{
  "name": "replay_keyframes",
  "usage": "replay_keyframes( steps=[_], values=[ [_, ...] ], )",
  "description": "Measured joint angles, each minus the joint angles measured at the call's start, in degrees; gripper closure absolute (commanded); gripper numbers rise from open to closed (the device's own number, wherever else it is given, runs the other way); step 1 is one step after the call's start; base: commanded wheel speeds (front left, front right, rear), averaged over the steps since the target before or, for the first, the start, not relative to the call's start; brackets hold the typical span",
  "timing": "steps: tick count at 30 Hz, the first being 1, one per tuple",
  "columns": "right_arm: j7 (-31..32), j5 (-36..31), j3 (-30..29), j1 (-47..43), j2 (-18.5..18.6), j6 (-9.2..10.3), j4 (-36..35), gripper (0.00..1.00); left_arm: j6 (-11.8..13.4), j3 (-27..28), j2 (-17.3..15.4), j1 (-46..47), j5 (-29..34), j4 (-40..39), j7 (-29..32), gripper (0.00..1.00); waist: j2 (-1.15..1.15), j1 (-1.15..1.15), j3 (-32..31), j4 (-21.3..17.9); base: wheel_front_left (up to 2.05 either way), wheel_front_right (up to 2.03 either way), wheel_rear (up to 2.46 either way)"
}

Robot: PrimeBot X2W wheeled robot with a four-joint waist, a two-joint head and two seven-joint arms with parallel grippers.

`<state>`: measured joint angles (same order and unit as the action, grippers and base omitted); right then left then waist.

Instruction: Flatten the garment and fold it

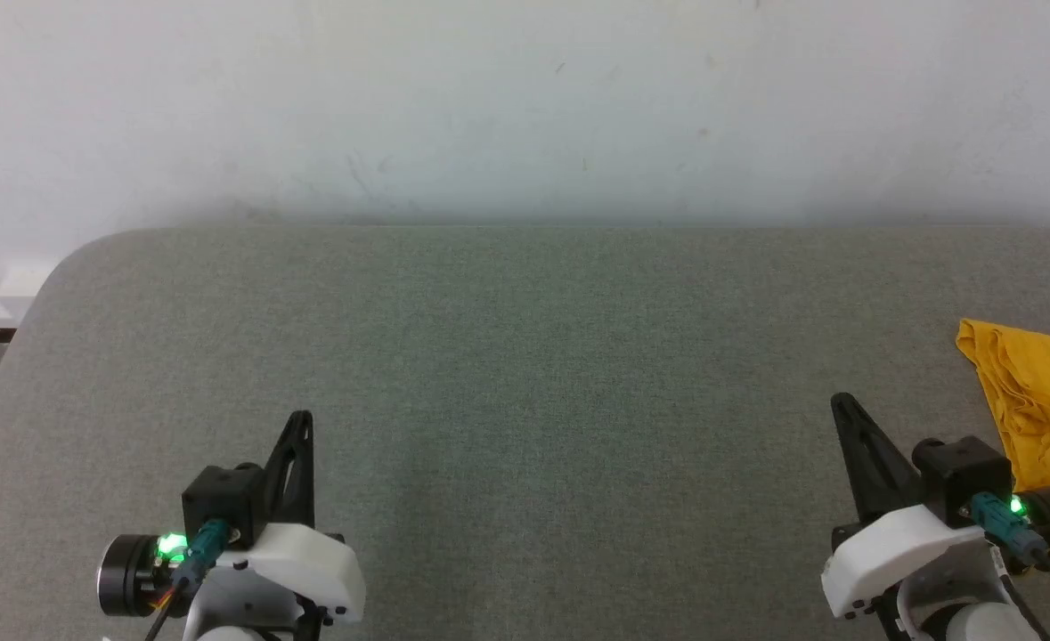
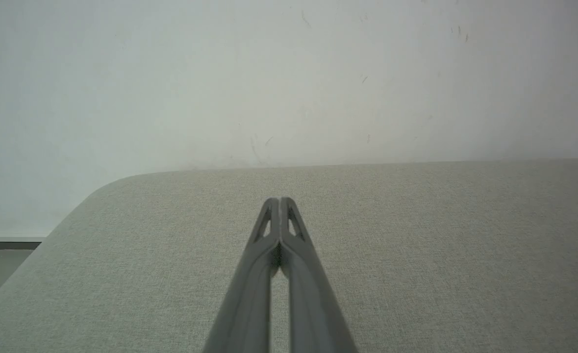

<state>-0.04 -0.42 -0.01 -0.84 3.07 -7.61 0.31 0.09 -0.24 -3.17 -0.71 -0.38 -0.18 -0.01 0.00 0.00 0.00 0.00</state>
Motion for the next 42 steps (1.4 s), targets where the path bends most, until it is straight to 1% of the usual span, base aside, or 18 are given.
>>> replay_keyframes(
  steps=[42],
  values=[
    [0.0,0.0,0.0,0.0,0.0,0.0,0.0,1.0,0.0,0.0,0.0,0.0,0.0,0.0,0.0,1.0,0.0,0.01,0.0,0.0,0.0,0.0,0.0]
  ],
)
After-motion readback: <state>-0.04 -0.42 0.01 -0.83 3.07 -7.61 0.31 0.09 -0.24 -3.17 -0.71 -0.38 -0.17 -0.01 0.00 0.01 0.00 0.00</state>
